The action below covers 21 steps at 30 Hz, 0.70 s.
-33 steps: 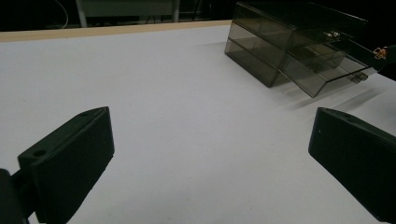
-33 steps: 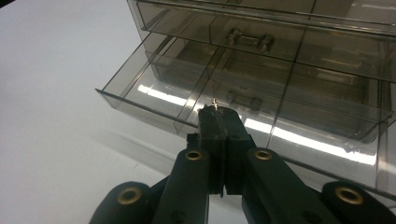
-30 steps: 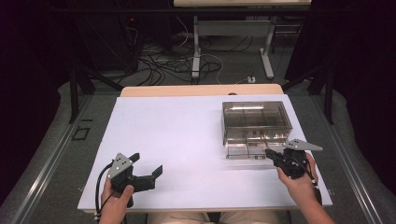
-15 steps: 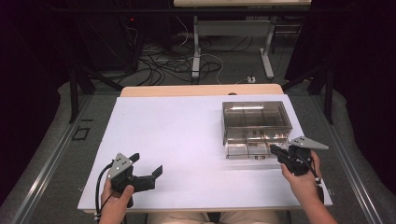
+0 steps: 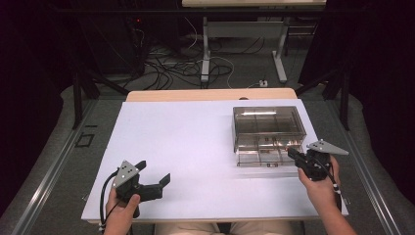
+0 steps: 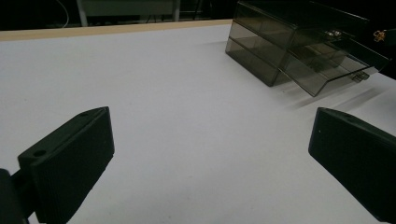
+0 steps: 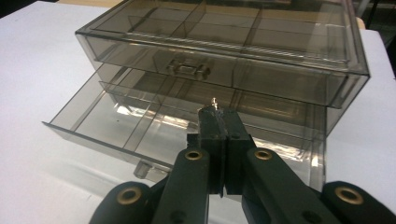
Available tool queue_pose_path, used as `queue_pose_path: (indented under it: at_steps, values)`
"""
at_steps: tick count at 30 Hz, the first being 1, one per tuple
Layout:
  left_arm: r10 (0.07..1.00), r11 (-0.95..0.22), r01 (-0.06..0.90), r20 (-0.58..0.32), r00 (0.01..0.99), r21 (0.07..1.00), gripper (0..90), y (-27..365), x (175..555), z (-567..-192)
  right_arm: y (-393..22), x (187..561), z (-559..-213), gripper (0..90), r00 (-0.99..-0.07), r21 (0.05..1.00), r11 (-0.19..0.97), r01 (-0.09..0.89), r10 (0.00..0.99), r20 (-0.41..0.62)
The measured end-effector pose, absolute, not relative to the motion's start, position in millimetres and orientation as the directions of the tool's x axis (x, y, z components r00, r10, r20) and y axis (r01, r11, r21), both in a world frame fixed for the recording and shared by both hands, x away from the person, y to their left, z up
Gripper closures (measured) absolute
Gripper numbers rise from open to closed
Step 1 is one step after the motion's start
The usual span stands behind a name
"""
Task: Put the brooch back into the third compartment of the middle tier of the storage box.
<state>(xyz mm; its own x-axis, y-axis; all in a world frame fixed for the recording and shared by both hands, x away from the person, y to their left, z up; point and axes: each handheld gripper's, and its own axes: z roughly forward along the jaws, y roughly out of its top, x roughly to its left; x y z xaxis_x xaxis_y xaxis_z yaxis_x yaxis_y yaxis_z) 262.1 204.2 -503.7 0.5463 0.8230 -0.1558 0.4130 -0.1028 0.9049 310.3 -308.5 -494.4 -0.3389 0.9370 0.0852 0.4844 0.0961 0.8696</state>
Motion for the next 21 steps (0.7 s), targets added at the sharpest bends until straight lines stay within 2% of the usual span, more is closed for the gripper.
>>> queue_pose_path:
  at_steps: [21]
  values:
    - [0.823,-0.109,0.411,-0.150,0.548,0.905,0.4,205,262,-504,-320,317,-499,90.0,-0.303,0.860,0.092,0.503,0.950,0.076]
